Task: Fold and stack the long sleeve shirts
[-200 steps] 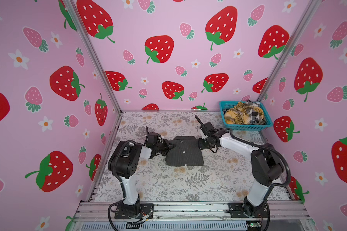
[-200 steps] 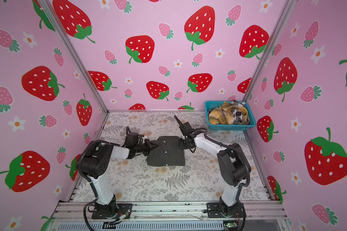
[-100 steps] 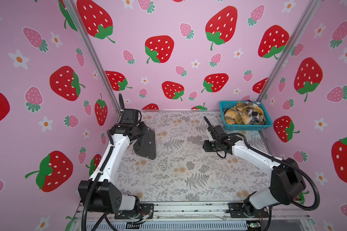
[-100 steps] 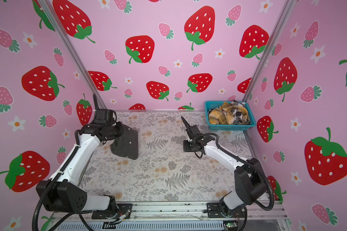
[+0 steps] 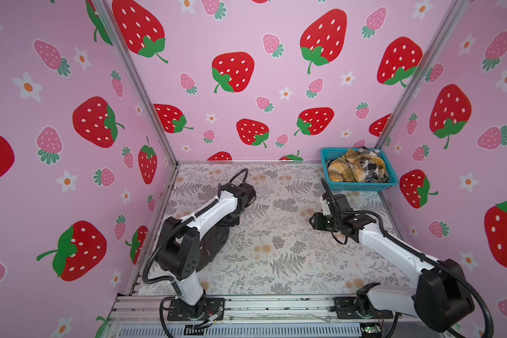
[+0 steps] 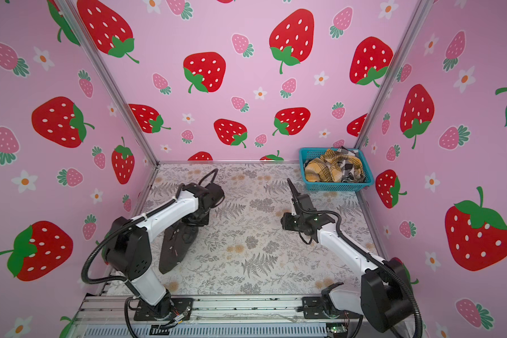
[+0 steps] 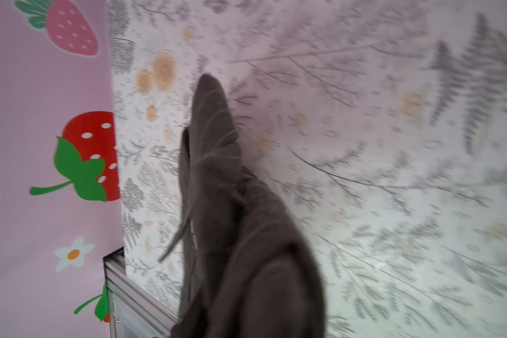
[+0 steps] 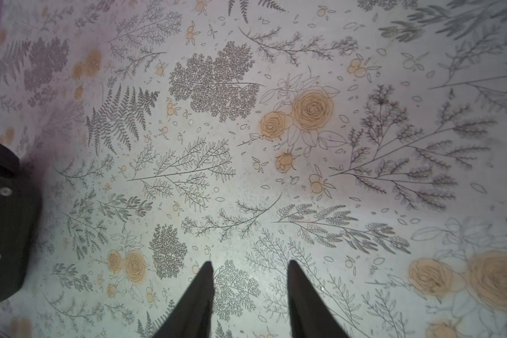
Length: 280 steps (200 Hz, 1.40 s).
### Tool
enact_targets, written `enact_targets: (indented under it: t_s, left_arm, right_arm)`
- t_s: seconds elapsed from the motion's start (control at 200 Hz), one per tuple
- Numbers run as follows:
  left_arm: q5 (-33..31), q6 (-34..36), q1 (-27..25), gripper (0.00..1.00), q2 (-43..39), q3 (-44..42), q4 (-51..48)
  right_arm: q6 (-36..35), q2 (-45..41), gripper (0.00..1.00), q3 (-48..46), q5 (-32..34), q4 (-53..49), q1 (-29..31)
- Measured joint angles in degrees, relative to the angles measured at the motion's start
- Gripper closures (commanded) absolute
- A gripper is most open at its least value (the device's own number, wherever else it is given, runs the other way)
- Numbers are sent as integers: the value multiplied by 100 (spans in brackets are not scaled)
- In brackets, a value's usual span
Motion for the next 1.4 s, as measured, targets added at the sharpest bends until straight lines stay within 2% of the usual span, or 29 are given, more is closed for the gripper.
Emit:
enact_targets:
  t_s: [0.095,0.175,0.255,0.335,0.4,0.475,0.555,0.615,0.715,0.815,0.96,1.02,1.04,1.085,1.215,1.4]
  left_arm:
    - [424,-575,-1139,9,494,719,140]
    - [964,-907,-1808,9,785,1434,472]
    - [1300,-1145,-2059,9,798,1805,638]
    - [1309,-1237,-1956,9,509,1803,610]
    - [1276,-1233,-1576,9,-33,1480,619]
    - [1370,-1147,-649,9,-949,702,850]
    - [1585,-955,953,6,-1987,-407,1263]
    - [1740,-811,2155,7,-2542,-1213,1523]
    - [2280,-566,3515,12,-2870,-2203,1847]
    - [2992,-363,4343,16,-2590,-2793,2275]
    - [3775,-216,4723,26,-1893,-3023,2839]
    - [4026,-190,4745,31,-1685,-3040,3115]
    - [4092,-173,4745,32,-1631,-3040,3185]
    - [4214,-168,4745,35,-1506,-3040,3331]
    - [4428,-157,4745,43,-1193,-3042,3609]
    - [4640,-142,4745,44,-1086,-3123,3882]
  right_arm:
    - [-33,-232,39,-155,-28,-68,-269]
    - [-61,-354,35,-210,-35,-131,-439]
    - [-72,-487,33,-258,-98,-181,-511]
    - [-92,-535,33,-275,-350,-181,-439]
    - [-87,-518,30,-291,-529,-92,-81]
    - [-50,-413,31,-286,-723,170,629]
    - [59,31,34,-107,-940,501,1480]
    - [120,564,38,197,-1005,737,2031]
    - [232,1567,46,883,-1069,1060,2686]
    - [348,2522,46,1572,-1119,1388,3084]
    - [433,3519,51,2387,-1152,1488,3261]
    - [452,3895,49,2809,-1110,1427,3230]
    - [452,3998,45,2938,-1102,1412,3220]
    - [474,4277,41,3272,-1064,1364,3169]
    - [382,4896,38,4035,-973,1150,2992]
    - [103,5987,40,5427,-1021,542,2778]
